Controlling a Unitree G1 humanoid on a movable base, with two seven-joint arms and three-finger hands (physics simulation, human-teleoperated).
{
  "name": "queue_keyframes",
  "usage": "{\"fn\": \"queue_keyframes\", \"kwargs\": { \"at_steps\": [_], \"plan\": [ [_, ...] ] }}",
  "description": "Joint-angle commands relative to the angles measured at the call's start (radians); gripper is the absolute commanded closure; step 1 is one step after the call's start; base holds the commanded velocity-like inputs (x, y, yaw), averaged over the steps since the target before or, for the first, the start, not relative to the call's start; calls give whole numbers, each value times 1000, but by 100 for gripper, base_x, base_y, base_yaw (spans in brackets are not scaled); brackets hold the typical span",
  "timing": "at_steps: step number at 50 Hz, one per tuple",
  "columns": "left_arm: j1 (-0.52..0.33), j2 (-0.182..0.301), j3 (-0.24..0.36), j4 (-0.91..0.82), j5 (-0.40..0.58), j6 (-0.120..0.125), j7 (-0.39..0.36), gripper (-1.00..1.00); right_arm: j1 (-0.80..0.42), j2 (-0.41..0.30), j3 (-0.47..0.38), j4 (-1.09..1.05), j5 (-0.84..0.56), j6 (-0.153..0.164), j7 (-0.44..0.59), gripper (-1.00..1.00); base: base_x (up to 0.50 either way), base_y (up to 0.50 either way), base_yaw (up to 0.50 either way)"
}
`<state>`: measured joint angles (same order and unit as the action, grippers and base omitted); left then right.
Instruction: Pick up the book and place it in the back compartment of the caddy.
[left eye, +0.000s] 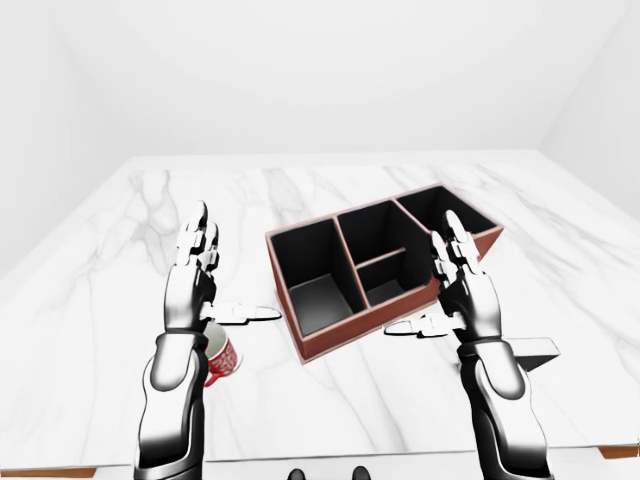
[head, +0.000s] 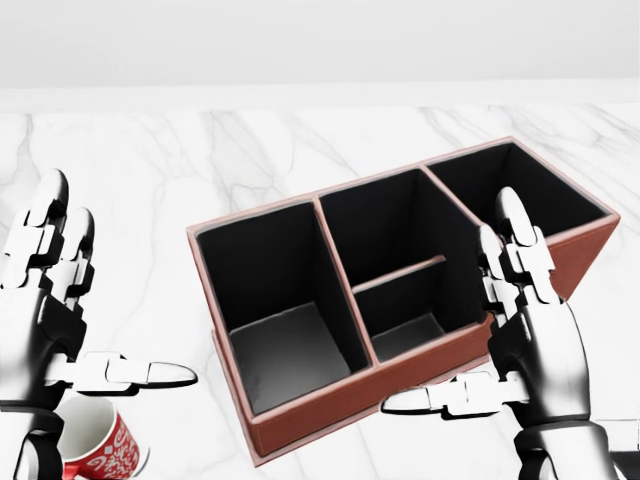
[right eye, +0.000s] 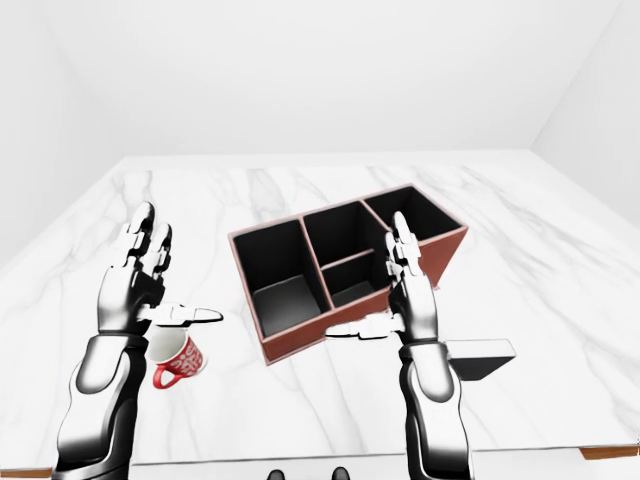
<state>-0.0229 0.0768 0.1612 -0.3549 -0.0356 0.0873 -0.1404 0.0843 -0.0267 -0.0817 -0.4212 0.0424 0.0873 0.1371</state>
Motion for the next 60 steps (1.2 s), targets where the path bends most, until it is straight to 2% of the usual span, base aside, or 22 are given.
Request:
{"fn": "queue_keyframes", "kwargs": {
  "at_steps": [1, 7, 22, 30, 31, 42, 60],
  "plan": [
    [1, 0, 5, -3, -3, 0, -3, -100, -4, 0, 5, 7, -25, 0, -15, -100, 39, 0, 0],
    [0, 1, 4, 1, -4, 0, -1, -100, -25, 2, 11, 33, -81, 0, -67, -100, 6, 0, 0],
    [1, 3, 9, -7, -7, 0, -2, -100, -16, -1, 12, 1, -95, 0, -59, -100, 0, 0, 0],
    [1, 3, 10, -15, -6, 0, -3, -100, -17, -10, 3, -27, -163, 0, -57, -100, 0, 0, 0],
    [6, 3, 6, -21, -3, 0, -5, -100, -61, -85, -48, -87, -259, 0, -44, -100, 0, 0, 0],
    [9, 0, 10, -33, -2, 0, -10, -100, -48, -43, -61, -96, -340, 0, 0, -100, 0, 0, 0],
    [12, -1, 10, -37, 0, 0, -10, -100, -50, -67, -115, -97, -435, 0, 33, -100, 0, 0, 0]
  ]
}}
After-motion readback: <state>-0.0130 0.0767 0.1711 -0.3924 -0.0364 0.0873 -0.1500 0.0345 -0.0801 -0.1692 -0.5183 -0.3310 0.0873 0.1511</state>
